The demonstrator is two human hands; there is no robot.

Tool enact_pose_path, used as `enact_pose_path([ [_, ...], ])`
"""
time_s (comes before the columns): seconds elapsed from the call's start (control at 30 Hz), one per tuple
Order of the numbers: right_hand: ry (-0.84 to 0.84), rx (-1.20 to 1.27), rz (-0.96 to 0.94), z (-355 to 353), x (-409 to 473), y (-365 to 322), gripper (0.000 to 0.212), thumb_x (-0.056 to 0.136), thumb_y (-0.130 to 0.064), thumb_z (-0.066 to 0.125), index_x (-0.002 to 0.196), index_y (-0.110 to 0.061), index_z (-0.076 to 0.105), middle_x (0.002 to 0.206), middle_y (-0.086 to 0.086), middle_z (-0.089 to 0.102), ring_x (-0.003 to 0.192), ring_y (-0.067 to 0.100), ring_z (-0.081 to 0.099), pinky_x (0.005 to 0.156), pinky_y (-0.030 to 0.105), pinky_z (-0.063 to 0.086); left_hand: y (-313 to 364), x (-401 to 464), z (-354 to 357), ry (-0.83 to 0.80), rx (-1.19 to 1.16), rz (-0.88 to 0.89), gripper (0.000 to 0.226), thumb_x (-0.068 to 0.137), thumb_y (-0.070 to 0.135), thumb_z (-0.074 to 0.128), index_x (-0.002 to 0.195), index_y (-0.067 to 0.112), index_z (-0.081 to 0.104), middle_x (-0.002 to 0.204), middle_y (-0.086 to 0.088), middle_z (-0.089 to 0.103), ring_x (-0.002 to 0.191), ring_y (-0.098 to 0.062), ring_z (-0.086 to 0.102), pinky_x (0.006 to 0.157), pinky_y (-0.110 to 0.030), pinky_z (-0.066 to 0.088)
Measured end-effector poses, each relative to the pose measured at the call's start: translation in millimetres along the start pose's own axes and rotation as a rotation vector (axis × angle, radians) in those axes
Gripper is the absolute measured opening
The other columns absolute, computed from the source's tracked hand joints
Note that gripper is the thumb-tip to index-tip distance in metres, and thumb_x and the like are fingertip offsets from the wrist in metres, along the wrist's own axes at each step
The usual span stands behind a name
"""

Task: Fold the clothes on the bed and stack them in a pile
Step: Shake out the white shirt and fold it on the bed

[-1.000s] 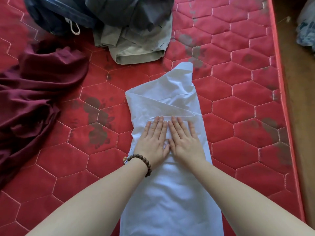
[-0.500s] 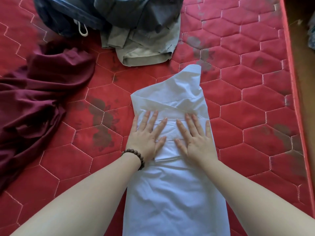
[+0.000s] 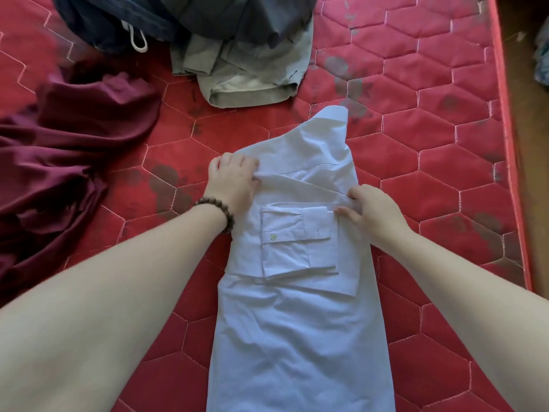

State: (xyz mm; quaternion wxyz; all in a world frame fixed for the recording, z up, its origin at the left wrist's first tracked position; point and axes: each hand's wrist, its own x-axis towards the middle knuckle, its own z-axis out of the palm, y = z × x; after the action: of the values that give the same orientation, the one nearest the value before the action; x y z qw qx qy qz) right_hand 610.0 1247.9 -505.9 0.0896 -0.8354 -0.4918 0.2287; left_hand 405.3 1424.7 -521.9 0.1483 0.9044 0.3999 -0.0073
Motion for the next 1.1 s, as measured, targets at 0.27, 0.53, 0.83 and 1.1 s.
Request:
enact_pose_path([
  [0.27,0.096,0.150,0.090,1,10,-17,0.020,0.090,-0.024,0.061,0.096,-0.006,0.054,0.093,0.010,0.063,0.090,0.031,0.055,0.070,0.040,0.038,-12,-3,-15,0.073,-0.021,-0.087,0.028,0.091,0.023,0.056,0.117,0.012,0.057,0.119,-0.010,0.051,0.116,-0.030,0.040,0.096,-0.040,0.028],
  [0.53,0.360,-0.196,-0.162,29,-50,-35,0.052,0.092,-0.038,0.047,0.135,-0.009,0.049,0.145,0.020,0.041,0.137,0.037,0.036,0.110,0.057,0.026,12,-124,12,-0.031,0.103,0.206,0.079,0.087,0.052,0.039,0.146,0.001,0.031,0.155,-0.021,0.023,0.144,-0.036,0.021,0.116,-0.054,0.020],
  [0.83,-0.030,-0.415,-0.219,71,-76,-12,0.061,0.093,-0.057,0.009,0.150,-0.033,0.004,0.158,0.000,-0.005,0.147,0.020,-0.006,0.118,0.050,-0.004,-1,-144,50,-0.208,0.223,0.226,0.079,0.092,0.063,0.013,0.151,0.012,0.005,0.159,-0.006,0.004,0.148,-0.023,0.002,0.120,-0.045,0.011],
  [1.1,-0.082,-0.453,-0.159,64,-85,-13,0.066,0.087,-0.065,-0.006,0.146,-0.037,-0.015,0.155,-0.001,-0.024,0.140,0.018,-0.030,0.117,0.046,-0.014,21,-161,49,-0.131,0.274,-0.018,0.081,0.088,0.067,-0.002,0.141,0.013,-0.030,0.152,-0.005,-0.030,0.138,-0.018,-0.035,0.113,-0.047,-0.022],
])
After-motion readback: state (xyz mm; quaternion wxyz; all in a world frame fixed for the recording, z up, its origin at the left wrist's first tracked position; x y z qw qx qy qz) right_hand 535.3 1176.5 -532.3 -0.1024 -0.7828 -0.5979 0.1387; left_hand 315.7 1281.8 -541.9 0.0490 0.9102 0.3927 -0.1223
